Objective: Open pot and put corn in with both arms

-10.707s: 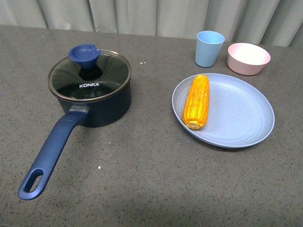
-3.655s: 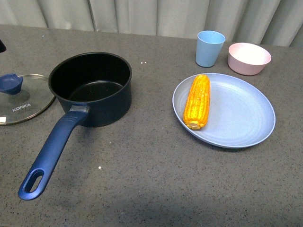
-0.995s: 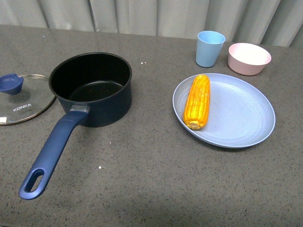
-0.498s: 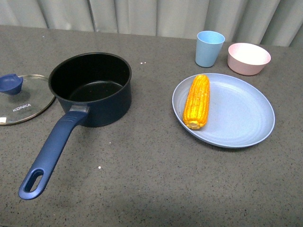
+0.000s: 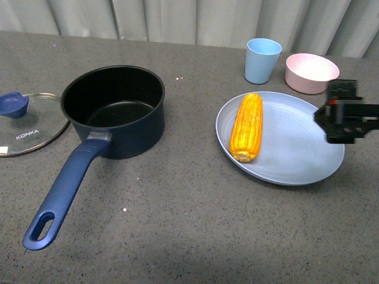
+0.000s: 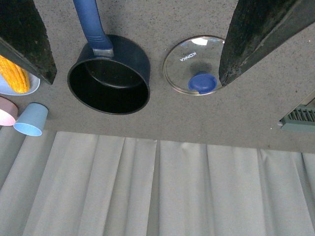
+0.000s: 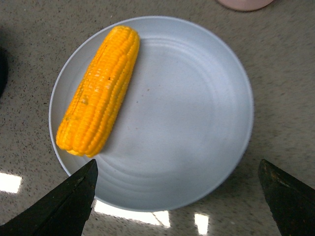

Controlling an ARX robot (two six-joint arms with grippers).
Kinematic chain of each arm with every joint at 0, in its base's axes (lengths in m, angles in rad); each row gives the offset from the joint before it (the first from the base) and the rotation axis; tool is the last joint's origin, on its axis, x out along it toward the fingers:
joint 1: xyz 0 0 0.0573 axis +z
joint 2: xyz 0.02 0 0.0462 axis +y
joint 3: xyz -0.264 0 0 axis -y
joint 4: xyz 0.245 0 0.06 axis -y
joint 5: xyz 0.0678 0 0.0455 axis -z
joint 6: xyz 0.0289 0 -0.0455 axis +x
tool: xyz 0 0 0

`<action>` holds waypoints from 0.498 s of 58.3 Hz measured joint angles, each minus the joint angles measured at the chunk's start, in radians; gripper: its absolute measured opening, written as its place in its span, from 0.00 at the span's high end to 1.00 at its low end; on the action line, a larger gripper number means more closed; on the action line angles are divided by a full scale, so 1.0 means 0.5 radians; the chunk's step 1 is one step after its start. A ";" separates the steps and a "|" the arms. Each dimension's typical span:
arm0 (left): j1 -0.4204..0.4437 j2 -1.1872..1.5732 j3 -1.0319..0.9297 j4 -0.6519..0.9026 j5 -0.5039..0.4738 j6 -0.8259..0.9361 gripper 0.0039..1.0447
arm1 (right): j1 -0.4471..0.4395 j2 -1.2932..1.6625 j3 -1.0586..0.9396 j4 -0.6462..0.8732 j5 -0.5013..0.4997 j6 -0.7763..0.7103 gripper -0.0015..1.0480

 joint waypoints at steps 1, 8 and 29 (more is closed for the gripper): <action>0.000 0.000 0.000 0.000 0.000 0.000 0.06 | 0.008 0.025 0.023 -0.014 0.005 0.018 0.09; 0.000 0.000 0.000 0.000 0.000 0.000 0.06 | 0.117 0.321 0.336 -0.214 0.056 0.228 0.09; 0.000 0.000 0.000 -0.001 0.000 0.000 0.06 | 0.270 0.760 1.000 -0.623 0.169 0.484 0.09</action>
